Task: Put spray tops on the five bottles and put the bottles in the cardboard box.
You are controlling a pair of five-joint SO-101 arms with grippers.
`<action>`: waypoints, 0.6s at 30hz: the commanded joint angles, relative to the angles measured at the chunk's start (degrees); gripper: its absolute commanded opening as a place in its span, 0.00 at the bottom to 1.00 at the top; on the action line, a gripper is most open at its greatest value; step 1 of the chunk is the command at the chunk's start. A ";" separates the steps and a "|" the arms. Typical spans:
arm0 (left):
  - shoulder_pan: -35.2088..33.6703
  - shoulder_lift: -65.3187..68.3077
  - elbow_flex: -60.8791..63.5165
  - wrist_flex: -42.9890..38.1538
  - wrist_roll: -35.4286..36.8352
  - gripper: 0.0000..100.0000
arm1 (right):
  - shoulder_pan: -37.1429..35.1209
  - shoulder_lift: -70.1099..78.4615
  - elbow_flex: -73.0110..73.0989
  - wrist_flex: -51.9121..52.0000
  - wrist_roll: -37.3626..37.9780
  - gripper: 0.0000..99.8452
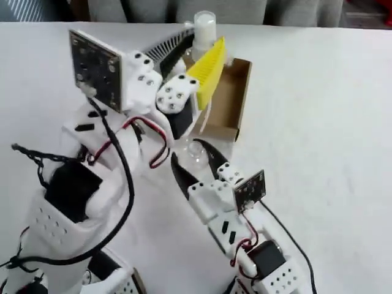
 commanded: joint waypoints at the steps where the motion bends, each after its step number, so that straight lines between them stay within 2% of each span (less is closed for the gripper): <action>1: 0.48 -6.11 5.45 -2.81 0.62 0.02 | -0.31 -0.31 0.53 0.13 -0.44 0.02; 8: 0.48 -15.78 20.75 -9.14 0.62 0.02 | -0.40 -0.22 0.53 0.13 -0.44 0.02; 18: -1.10 -22.73 31.12 -8.97 0.62 0.02 | -0.31 -0.22 0.53 0.40 -0.53 0.02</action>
